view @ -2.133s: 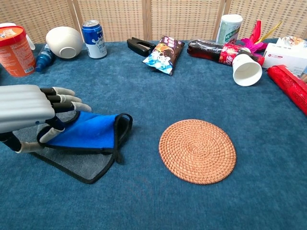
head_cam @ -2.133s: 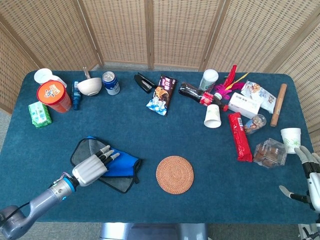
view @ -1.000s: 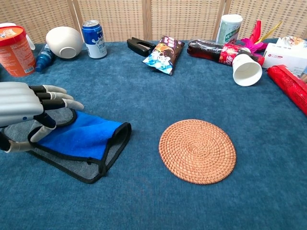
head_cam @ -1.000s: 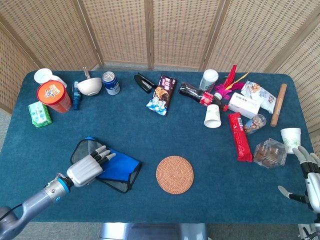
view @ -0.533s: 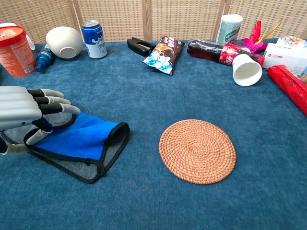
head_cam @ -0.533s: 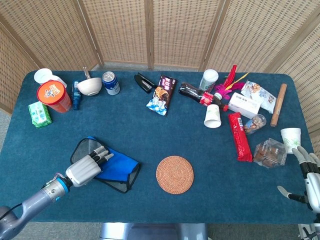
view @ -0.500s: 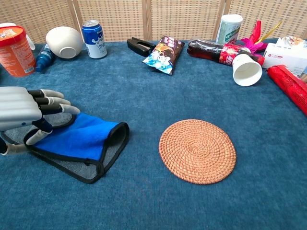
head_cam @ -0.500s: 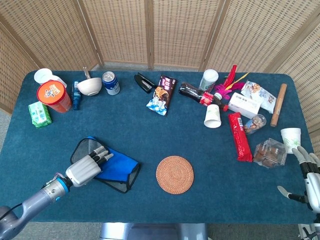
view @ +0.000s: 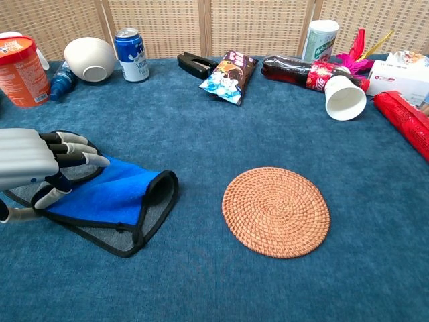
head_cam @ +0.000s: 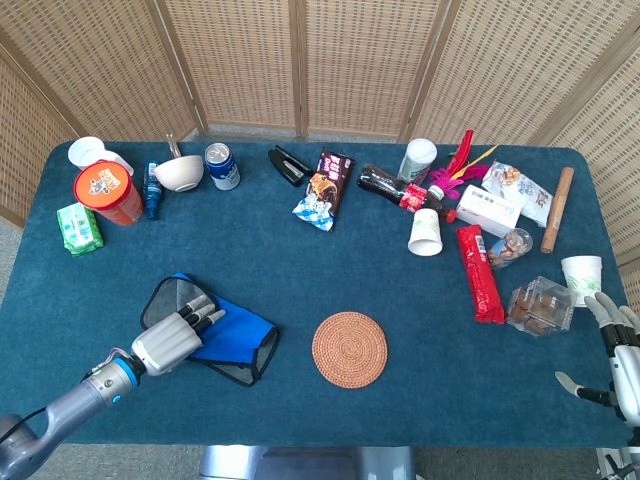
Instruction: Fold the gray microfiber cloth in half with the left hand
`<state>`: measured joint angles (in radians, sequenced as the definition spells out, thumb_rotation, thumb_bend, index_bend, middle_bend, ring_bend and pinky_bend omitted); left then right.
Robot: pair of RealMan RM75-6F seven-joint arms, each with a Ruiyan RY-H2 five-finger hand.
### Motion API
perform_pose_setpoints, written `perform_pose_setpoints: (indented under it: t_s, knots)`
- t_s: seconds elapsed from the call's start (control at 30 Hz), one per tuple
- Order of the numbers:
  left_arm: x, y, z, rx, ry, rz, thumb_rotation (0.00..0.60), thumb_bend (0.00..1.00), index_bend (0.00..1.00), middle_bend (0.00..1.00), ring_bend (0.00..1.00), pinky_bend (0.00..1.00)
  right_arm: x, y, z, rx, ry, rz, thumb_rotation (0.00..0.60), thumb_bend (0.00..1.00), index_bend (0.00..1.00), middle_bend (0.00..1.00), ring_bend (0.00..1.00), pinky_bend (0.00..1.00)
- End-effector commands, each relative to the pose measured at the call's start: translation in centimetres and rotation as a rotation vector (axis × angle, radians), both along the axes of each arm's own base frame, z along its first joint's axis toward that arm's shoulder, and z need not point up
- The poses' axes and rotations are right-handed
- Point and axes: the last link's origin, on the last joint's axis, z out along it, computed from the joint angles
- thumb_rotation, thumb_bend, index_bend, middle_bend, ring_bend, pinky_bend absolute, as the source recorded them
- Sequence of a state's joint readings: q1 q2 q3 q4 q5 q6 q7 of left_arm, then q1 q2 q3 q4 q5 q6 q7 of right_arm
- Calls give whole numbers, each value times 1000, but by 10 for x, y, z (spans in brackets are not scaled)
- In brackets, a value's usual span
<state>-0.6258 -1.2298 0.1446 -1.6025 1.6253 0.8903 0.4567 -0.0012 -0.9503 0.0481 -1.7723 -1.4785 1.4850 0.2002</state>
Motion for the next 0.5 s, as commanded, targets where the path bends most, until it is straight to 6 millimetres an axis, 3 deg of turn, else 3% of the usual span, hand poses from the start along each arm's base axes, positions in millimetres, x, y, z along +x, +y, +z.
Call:
perform_pose_setpoints:
  t_s: [0.03,0.2,0.5]
  knots:
    - [0,-1,0,-1,0,4,600,429,609,0,0,0,0,0,0,0,0,0,600,0,0,0,0,0]
    - [0,-1,2,-9,-6,16,600,434,462,0,0,0,0,0,0,-2,0,0,600,0,0,0,0,0]
    - [1,-3,8,-17,-16,25,600,434,365,0,0,0,0,0,0,2,1,2,600,0,0,0,0,0]
